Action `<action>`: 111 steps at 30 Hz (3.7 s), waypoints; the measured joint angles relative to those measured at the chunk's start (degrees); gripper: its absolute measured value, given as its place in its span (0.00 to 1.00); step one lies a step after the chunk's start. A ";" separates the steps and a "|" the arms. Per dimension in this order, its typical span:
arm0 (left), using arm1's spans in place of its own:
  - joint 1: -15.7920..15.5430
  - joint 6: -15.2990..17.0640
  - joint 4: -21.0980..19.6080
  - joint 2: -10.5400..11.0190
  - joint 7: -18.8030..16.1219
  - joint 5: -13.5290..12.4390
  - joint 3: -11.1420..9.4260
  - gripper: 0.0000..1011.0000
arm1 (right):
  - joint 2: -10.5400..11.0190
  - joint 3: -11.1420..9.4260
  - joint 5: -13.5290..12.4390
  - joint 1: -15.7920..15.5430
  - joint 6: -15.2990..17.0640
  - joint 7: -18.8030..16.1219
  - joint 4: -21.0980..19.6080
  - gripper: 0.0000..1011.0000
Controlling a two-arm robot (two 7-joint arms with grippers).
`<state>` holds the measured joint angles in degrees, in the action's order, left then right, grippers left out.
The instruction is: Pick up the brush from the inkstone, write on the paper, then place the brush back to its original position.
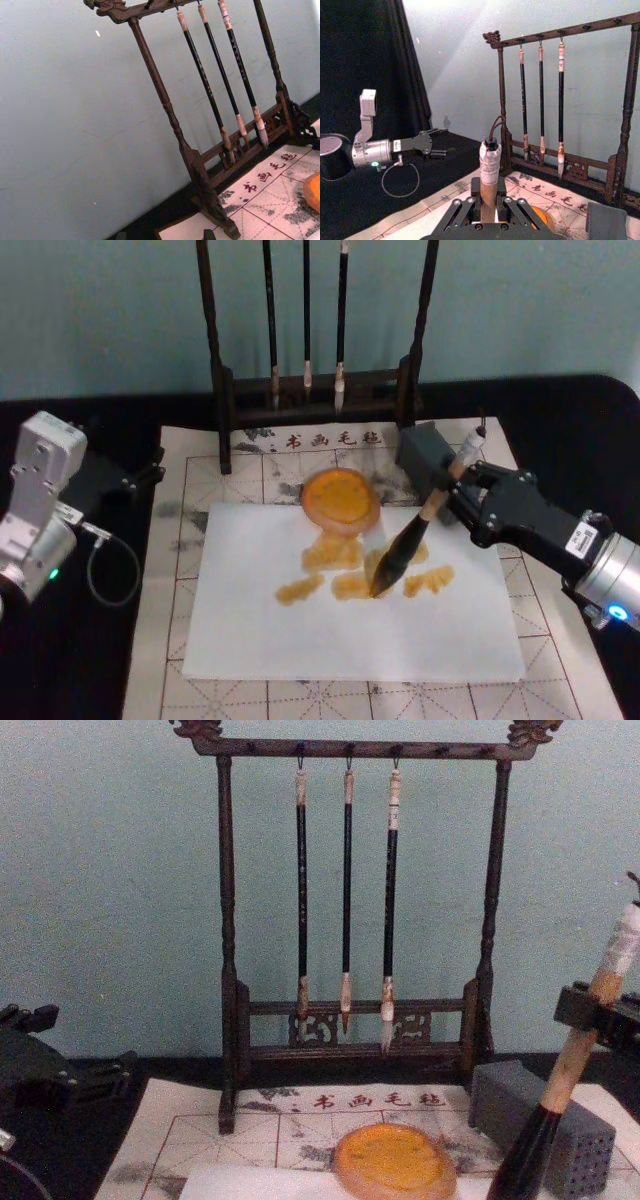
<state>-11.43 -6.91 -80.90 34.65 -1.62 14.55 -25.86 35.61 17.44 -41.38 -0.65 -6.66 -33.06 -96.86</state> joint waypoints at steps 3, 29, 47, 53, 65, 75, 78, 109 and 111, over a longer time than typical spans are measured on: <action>0.00 0.00 0.00 0.00 0.00 0.00 0.00 0.99 | 0.02 -0.08 0.06 -0.18 0.03 -0.15 -0.11 0.19; 0.00 0.00 0.00 0.00 0.00 0.00 0.00 0.99 | 3.00 0.28 0.62 -3.10 0.14 -3.12 -4.15 0.19; 0.00 0.00 0.00 0.00 0.00 0.00 0.00 0.99 | 4.67 0.40 -0.26 -4.59 -0.46 -4.65 -6.62 0.19; 0.00 0.00 0.00 0.00 0.00 0.00 0.00 0.99 | 5.06 0.26 -0.73 -4.77 -0.69 -5.01 -7.29 0.19; 0.00 0.00 0.00 0.00 0.00 0.00 0.00 0.99 | 3.69 -0.52 -1.75 -2.90 -1.09 -3.88 -6.17 0.19; 0.00 0.00 0.00 0.00 0.00 0.00 0.00 0.99 | 0.64 -0.83 -3.90 0.59 -0.30 -2.26 -3.16 0.19; 0.00 0.00 0.00 0.00 0.00 0.00 0.00 0.99 | -0.81 -0.94 -4.84 2.09 -0.04 -1.47 -1.81 0.19; 0.00 0.00 0.00 0.00 0.00 0.00 0.00 0.99 | -13.71 -0.79 -19.53 17.10 9.98 10.99 18.01 0.19; 0.00 0.00 0.00 0.00 0.00 0.00 0.00 0.99 | -14.10 -0.74 -20.06 17.61 10.26 11.50 19.05 0.19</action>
<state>-11.43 -6.91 -80.90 34.64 -1.62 14.55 -25.87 21.51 16.70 -61.45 16.96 3.60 -21.56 -77.80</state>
